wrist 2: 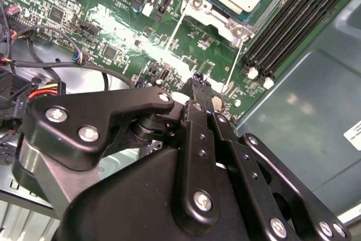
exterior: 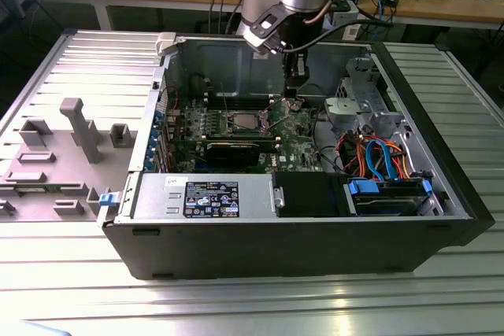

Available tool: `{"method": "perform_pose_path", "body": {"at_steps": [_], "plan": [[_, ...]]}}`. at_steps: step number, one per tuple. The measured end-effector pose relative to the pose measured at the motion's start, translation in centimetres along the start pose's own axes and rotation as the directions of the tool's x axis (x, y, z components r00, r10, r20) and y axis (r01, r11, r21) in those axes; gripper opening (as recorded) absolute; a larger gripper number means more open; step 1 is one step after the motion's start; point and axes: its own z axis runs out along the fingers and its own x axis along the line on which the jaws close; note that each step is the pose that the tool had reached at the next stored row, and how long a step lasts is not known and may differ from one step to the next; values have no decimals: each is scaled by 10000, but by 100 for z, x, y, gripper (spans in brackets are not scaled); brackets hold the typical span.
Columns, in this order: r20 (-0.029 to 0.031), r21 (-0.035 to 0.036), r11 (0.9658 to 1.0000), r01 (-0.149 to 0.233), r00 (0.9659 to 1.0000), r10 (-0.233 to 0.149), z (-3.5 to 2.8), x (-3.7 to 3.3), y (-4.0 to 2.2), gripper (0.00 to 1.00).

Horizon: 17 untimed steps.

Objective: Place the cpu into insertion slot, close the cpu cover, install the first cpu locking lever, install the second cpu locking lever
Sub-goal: 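Close the cpu cover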

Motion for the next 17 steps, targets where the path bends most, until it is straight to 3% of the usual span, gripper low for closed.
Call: {"method": "perform_pose_path", "body": {"at_steps": [3, 6, 9, 13, 17], "plan": [[3, 1, 10000, -2, 10000, 2, 31, 0, 43, 11], [3, 29, 10000, 3, 10000, -4, 118, 14, 185, 11], [3, 48, 10000, 3, 10000, -3, 167, 20, 184, 11], [1, 110, 9999, 4, 10000, -4, 283, 34, 211, 11], [-4, 127, 9999, 7, 10000, -7, 299, 35, 181, 11]]}}
